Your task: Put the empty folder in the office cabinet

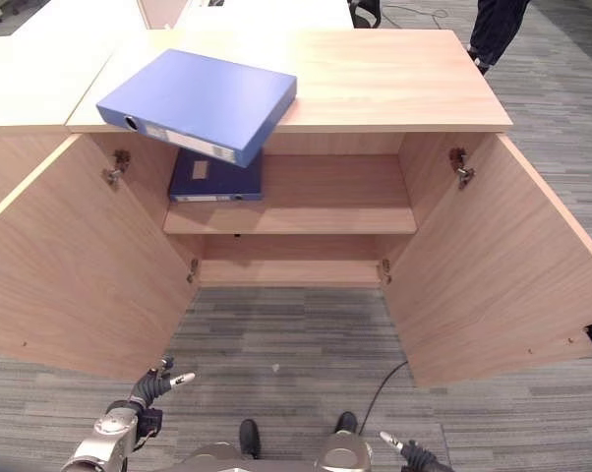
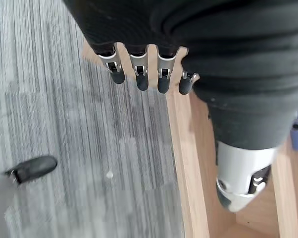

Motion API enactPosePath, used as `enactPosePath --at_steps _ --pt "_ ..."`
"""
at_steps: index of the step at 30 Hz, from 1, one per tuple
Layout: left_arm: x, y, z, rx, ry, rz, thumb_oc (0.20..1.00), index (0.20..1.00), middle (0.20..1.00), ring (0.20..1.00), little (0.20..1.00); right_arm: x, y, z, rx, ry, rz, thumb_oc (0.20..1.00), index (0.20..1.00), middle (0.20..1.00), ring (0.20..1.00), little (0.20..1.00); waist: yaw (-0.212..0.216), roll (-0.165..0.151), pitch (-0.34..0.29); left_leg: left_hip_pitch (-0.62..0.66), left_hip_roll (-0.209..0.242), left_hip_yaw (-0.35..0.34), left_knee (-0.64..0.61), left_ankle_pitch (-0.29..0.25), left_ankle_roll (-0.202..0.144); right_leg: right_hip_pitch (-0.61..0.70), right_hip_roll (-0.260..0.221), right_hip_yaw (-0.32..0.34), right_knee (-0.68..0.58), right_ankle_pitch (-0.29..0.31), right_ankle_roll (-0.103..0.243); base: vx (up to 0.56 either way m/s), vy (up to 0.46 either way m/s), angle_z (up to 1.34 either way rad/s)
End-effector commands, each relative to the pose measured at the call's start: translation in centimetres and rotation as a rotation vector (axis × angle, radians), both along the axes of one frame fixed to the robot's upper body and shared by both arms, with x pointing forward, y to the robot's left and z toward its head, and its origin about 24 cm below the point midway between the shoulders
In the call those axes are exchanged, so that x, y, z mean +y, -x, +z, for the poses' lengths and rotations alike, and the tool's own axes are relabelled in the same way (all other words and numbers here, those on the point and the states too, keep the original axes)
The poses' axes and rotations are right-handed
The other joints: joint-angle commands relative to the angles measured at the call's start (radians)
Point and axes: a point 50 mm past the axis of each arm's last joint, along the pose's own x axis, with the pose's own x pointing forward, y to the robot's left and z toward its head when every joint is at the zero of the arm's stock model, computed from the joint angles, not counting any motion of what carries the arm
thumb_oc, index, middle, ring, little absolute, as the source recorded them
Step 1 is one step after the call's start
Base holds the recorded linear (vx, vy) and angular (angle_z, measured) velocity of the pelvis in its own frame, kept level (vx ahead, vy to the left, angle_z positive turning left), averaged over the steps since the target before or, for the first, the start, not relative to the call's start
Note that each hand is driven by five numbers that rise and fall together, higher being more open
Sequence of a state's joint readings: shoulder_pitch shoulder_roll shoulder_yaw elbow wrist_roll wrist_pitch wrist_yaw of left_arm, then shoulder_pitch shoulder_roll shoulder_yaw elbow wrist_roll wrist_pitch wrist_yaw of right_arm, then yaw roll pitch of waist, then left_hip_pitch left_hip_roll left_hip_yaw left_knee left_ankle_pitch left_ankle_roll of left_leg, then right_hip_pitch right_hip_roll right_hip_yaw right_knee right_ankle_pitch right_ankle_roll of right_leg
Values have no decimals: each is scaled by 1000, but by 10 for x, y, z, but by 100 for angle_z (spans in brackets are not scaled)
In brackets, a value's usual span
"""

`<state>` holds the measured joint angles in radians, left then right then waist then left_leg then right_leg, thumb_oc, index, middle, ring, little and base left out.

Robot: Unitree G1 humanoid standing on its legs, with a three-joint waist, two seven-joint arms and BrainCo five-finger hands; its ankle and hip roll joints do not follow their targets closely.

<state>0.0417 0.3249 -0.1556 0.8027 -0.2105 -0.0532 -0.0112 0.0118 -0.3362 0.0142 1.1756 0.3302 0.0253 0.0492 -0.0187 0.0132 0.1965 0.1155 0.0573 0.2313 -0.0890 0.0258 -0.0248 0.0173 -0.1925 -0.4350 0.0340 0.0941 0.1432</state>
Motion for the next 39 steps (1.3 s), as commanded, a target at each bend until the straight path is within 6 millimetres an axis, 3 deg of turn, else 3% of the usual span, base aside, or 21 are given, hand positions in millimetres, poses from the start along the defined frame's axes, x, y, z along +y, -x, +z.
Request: enactPosePath --at_steps 1,4,13,20,27,31,32,33,34,39 --pt "7 -25 18 -118 -31 -16 1000 1000 1000 1000 1000 1 -10 2 -32 4 42 1000 1000 1000 1000 1000 18 -13 36 4 26 25 2 -80 -79 -1 -62 31 44 -14 81 -7 -80 -7" --pt "6 -22 16 -101 -33 -21 1000 1000 1000 1000 1000 1 -14 4 -44 7 59 1000 1000 1000 1000 1000 28 -15 24 3 30 30 2 -70 -84 49 -44 17 -13 -35 73 4 -59 -6" --pt "-3 -20 13 -101 -5 -25 1000 1000 1000 1000 1000 6 0 -2 16 3 98 1000 1000 1000 1000 1000 21 -10 14 11 47 18 2 -56 -101 115 -8 -8 -99 -49 54 -3 -50 -2" --pt "-6 -19 11 -90 -11 -53 1000 1000 1000 1000 1000 7 7 -4 48 1 122 1000 1000 1000 1000 1000 18 -9 9 13 51 14 2 -56 -104 124 -1 -10 -108 -54 50 0 0 0" --pt "-7 -27 20 -130 -56 -114 1000 1000 1000 1000 1000 6 2 -2 25 5 126 1000 1000 1000 1000 1000 12 -6 3 19 54 11 2 -58 -107 130 8 -6 -112 -61 44 0 0 0" --pt "16 -61 75 -361 -369 -204 1000 1000 1000 1000 1000 3 -3 1 -10 20 98 1000 1000 1000 1000 1000 24 -5 1 30 55 9 2 -66 -110 144 13 -7 -109 -68 45 3 -2 1" --pt "16 -61 75 -360 -371 -204 1000 1000 1000 1000 1000 4 -3 1 -11 20 99 1000 1000 1000 1000 1000 23 -8 -2 25 53 8 2 -61 -108 140 11 -8 -111 -64 44 12 -28 4" --pt "28 -76 120 -537 -623 -259 1000 1000 1000 1000 1000 5 -3 1 -31 35 75 1000 1000 1000 1000 1000 34 -13 -4 30 54 6 2 -66 -111 147 12 -14 -110 -67 46 25 -45 10" --pt "33 -82 148 -652 -825 -268 1000 1000 1000 1000 1000 7 3 -2 -18 49 74 1000 1000 1000 1000 1000 39 -20 -13 35 54 4 2 -73 -114 153 12 -19 -111 -70 49 39 -50 10" --pt "38 -98 188 -803 -1123 -245 1000 1000 1000 1000 1000 15 14 -7 26 48 123 1000 1000 1000 1000 1000 30 -26 -22 46 55 13 2 -83 -116 161 13 -18 -111 -75 51 16 -8 4"
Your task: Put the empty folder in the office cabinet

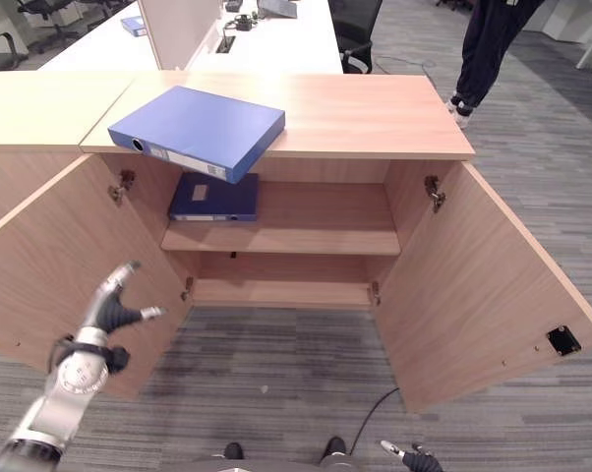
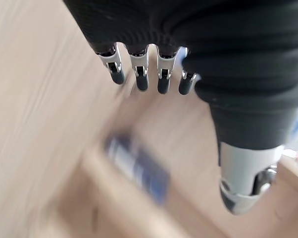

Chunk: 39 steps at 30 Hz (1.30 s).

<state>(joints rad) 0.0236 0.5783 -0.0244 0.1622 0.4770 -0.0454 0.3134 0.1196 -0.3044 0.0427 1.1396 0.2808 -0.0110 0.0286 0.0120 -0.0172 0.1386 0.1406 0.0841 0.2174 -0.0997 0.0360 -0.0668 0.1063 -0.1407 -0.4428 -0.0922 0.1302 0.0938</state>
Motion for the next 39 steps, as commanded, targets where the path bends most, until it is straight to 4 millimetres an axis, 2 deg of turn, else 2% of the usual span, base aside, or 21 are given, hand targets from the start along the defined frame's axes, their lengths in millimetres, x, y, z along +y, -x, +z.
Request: enactPosePath --at_steps 1,5,6,12,14,22,24,39 --pt "4 -26 45 -213 -275 23 1000 1000 1000 1000 1000 6 -18 1 -20 29 103 1000 1000 1000 1000 1000 -8 5 28 33 31 32 12 -104 -76 79 -36 -5 17 -120 102 21 6 -6" --pt "6 -44 88 -341 -503 25 1000 1000 1000 1000 1000 10 -21 0 -19 25 148 1000 1000 1000 1000 1000 -27 5 25 35 32 42 12 -102 -78 72 -35 8 19 -114 108 -7 3 -7" --pt "6 -45 89 -345 -504 24 1000 1000 1000 1000 1000 11 -22 0 -21 24 146 1000 1000 1000 1000 1000 -25 2 25 29 30 42 12 -94 -76 66 -37 8 17 -107 106 -31 4 -10" --pt "9 -65 141 -438 -764 25 1000 1000 1000 1000 1000 5 -21 2 -21 47 178 1000 1000 1000 1000 1000 -57 6 9 39 27 59 12 -103 -74 58 -36 30 22 -103 110 -1 12 -12" --pt "7 -71 151 -439 -814 10 1000 1000 1000 1000 1000 2 -20 3 -14 57 188 1000 1000 1000 1000 1000 -69 10 8 49 27 64 12 -106 -74 63 -35 32 21 -103 111 29 25 -13" --pt "5 -96 170 -393 -920 -1 1000 1000 1000 1000 1000 -8 -20 6 -23 79 166 1000 1000 1000 1000 1000 -111 20 1 61 26 90 12 -111 -71 54 -37 51 29 -103 122 20 32 -8" --pt "7 -106 168 -351 -909 15 1000 1000 1000 1000 1000 -13 -20 8 -26 92 158 1000 1000 1000 1000 1000 -133 21 0 65 25 107 12 -114 -66 42 -38 60 42 -105 126 35 68 -14" --pt "23 -116 160 -262 -847 80 1000 1000 1000 1000 1000 -17 -16 8 -12 108 139 1000 1000 1000 1000 1000 -169 -1 0 69 27 152 12 -118 -57 6 -29 102 57 -99 133 9 30 -11"
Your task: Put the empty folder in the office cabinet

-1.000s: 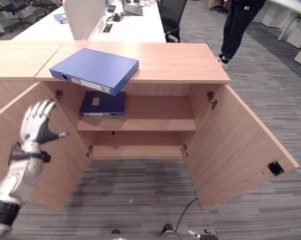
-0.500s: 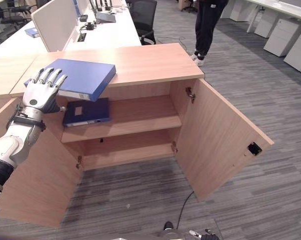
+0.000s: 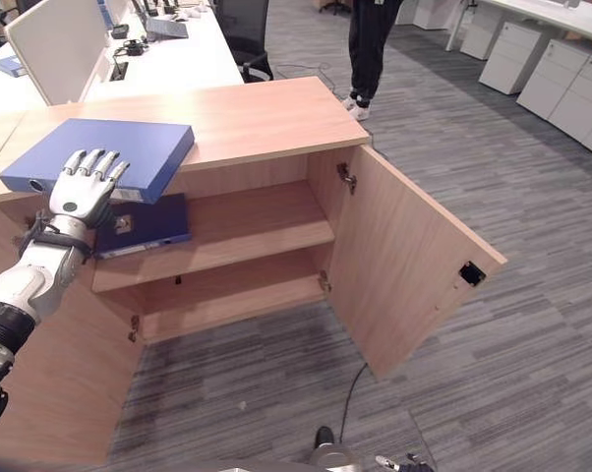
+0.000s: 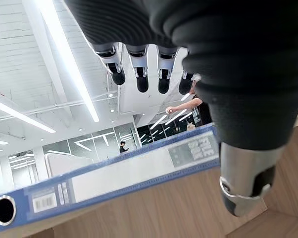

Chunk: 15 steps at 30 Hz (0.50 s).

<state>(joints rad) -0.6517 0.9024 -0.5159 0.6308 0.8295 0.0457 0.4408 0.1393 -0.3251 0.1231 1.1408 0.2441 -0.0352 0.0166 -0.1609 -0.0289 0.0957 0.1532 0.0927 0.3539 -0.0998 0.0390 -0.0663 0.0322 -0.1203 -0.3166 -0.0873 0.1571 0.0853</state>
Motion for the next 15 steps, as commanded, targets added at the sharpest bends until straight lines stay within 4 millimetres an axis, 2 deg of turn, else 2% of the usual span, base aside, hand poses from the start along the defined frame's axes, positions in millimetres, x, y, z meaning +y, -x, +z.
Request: enactPosePath --at_steps 1,15 --pt "7 -16 63 -185 15 53 1000 1000 1000 1000 1000 -17 -21 8 -45 68 28 1000 1000 1000 1000 1000 0 6 44 62 20 19 13 -127 -58 82 -47 -22 54 -128 144 26 24 -3" --pt "25 -15 76 -209 41 120 1000 1000 1000 1000 1000 -10 -15 5 -32 35 31 1000 1000 1000 1000 1000 -10 -39 42 73 28 41 13 -133 -54 70 -33 -5 63 -122 151 7 7 -2"
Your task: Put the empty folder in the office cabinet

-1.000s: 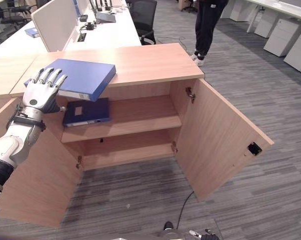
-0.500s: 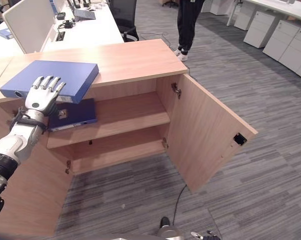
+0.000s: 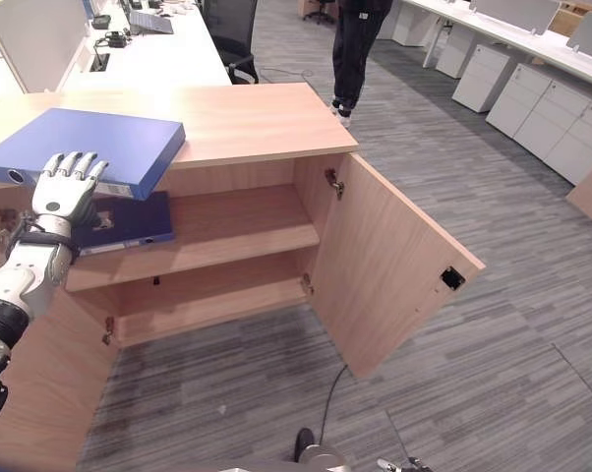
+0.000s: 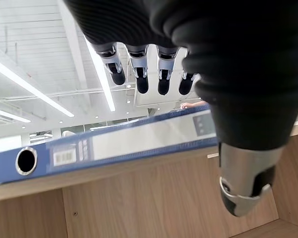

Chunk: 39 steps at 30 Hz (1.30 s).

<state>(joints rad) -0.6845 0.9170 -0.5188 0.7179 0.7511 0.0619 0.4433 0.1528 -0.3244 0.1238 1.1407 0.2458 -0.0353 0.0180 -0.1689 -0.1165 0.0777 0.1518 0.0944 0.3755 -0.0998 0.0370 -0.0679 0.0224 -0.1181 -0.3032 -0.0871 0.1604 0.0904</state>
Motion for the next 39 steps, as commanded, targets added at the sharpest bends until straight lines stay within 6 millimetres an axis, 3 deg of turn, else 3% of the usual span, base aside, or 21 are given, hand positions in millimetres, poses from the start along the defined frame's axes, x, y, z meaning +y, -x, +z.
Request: enactPosePath --at_steps 1,12,23,39 --pt "7 -14 72 -203 -25 33 1000 1000 1000 1000 1000 -9 -20 5 -46 32 34 1000 1000 1000 1000 1000 -2 45 59 75 27 21 13 -132 -53 80 -35 -18 63 -125 146 20 22 -5" --pt "-1 -16 86 -278 38 -5 1000 1000 1000 1000 1000 -3 -19 4 -46 6 52 1000 1000 1000 1000 1000 -4 19 58 82 26 25 13 -140 -51 81 -33 -21 64 -122 147 8 12 -2" --pt "-12 -19 94 -298 18 -49 1000 1000 1000 1000 1000 -5 -25 5 -58 6 55 1000 1000 1000 1000 1000 -9 38 61 82 13 23 13 -146 -42 74 -44 -22 83 -127 150 26 42 0" --pt "-13 -20 108 -311 -5 -56 1000 1000 1000 1000 1000 -5 -37 8 -102 -11 39 1000 1000 1000 1000 1000 -21 27 71 23 -1 36 13 -143 -15 -9 -48 8 108 -97 164 24 30 -5"
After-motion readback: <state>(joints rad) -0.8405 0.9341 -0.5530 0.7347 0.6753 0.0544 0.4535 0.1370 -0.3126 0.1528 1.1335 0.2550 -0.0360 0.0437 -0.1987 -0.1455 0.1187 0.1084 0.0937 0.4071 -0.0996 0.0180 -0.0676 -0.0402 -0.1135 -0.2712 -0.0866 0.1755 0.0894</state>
